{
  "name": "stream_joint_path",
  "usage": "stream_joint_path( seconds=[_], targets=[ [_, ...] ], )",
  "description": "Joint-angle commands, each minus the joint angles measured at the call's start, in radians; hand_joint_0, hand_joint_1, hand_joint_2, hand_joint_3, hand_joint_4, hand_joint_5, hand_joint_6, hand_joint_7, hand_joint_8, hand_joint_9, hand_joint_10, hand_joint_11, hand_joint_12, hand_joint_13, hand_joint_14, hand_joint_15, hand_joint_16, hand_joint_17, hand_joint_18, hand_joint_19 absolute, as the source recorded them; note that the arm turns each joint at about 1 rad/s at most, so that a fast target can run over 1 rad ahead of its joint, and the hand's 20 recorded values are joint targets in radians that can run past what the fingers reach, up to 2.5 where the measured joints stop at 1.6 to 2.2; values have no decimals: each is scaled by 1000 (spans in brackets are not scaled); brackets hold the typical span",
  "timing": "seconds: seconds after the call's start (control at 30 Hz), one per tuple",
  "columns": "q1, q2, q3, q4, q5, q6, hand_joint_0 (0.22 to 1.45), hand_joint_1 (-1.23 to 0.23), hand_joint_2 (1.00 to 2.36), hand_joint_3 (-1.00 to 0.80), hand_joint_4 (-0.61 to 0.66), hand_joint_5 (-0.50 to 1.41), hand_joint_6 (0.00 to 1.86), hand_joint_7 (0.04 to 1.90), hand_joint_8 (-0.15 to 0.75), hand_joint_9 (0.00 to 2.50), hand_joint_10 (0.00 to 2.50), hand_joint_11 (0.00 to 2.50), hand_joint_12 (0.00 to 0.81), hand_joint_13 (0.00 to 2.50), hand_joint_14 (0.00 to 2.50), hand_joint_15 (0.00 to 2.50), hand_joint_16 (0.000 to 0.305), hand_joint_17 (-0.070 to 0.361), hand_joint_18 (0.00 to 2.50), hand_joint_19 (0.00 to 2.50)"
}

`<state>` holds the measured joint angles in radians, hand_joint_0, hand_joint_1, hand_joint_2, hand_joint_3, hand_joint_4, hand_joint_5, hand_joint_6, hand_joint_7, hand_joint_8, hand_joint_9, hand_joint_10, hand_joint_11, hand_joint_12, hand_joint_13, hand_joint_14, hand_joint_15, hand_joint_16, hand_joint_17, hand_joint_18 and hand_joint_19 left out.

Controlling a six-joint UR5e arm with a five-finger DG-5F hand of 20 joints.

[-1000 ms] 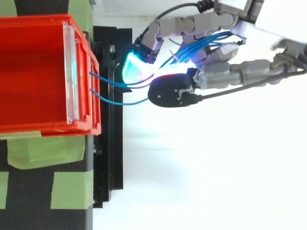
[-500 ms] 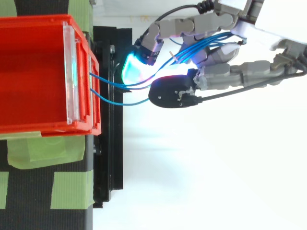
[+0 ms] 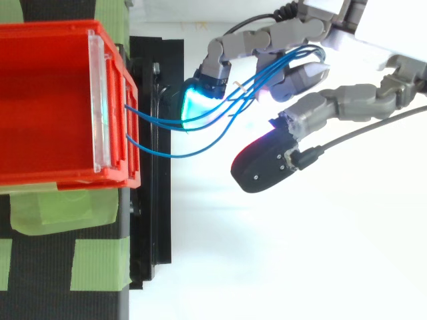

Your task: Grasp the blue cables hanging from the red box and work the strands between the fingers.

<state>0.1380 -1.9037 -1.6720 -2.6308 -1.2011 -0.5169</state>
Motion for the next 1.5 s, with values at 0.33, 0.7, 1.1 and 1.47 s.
stream_joint_path(
  seconds=[0.33, 0.7, 1.1, 1.47],
  targets=[
    [0, 0, 0, 2, 0, -3, 864, -695, 1009, -781, 278, 505, 18, 1249, 378, 663, 2500, 2385, 475, 575, 2500, 1604, 54, 120, 967, 934],
    [0, 0, 0, 3, 66, -20, 832, -679, 1006, -871, 285, 502, 18, 1255, 382, 651, 2500, 2387, 478, 592, 2500, 1574, 54, 122, 974, 863],
    [0, 0, 0, 51, 91, -74, 829, -665, 1003, -910, 285, 502, 18, 1255, 383, 645, 2500, 2380, 479, 599, 2500, 1585, 54, 122, 985, 852],
    [0, 0, 0, 69, 94, -120, 888, -690, 1008, -826, 280, 502, 17, 1277, 386, 645, 2500, 2362, 481, 613, 2500, 1599, 52, 117, 1015, 903]
  ],
)
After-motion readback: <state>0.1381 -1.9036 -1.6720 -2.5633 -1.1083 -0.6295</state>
